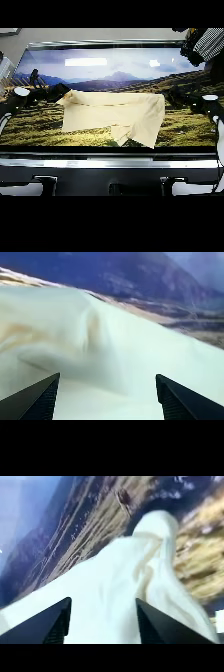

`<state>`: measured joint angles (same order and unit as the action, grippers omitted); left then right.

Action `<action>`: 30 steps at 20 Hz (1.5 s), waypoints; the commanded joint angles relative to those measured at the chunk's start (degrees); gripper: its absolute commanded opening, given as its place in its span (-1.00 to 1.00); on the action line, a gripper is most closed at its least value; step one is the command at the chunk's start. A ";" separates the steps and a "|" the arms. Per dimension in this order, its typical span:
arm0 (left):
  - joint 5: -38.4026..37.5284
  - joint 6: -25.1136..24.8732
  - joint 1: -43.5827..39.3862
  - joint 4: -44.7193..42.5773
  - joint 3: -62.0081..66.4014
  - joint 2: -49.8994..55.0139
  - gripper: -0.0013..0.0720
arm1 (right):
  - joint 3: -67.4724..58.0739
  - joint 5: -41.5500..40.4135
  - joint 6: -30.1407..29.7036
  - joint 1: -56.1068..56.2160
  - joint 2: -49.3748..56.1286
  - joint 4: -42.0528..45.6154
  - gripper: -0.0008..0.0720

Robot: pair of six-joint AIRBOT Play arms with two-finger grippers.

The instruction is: Fold the clothes and pants, and hang the long-sleeved shirts on hangers.

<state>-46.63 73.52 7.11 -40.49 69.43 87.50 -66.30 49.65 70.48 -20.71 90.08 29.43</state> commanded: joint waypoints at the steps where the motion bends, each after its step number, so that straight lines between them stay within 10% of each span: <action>1: -30.69 0.63 7.85 -11.34 8.44 0.63 0.76 | -9.79 18.49 2.32 -9.66 -1.62 19.15 0.57; 4: -46.51 5.51 15.26 -24.65 8.31 0.63 0.37 | -11.21 28.00 12.00 -18.60 -4.04 34.27 0.55; 7: -44.17 6.01 18.32 -23.34 0.07 0.63 -0.14 | -9.16 35.67 12.74 -20.50 -4.07 37.40 0.55; 10: -36.87 0.35 18.12 -13.92 -9.64 0.90 0.48 | -7.19 37.29 12.28 -19.91 -4.09 35.67 0.55; 23: -26.67 -3.43 9.75 -4.68 -16.02 5.14 0.05 | -7.13 36.87 11.50 -17.97 -4.09 34.12 0.55; 24: -26.86 -3.45 9.35 -4.68 -16.20 5.62 -0.19 | -7.13 37.07 10.93 -17.97 -4.09 34.23 0.54; 25: -27.45 -3.63 8.96 -4.70 -16.26 6.01 -0.86 | -7.13 37.05 10.67 -17.97 -4.09 34.42 0.52; 30: -26.71 -5.64 8.98 -4.72 -16.09 2.67 -0.91 | -0.39 30.38 3.65 -14.05 -3.93 29.59 0.37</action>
<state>-73.78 68.95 16.32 -45.47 53.28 91.66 -70.52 84.40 79.40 -37.21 86.06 62.57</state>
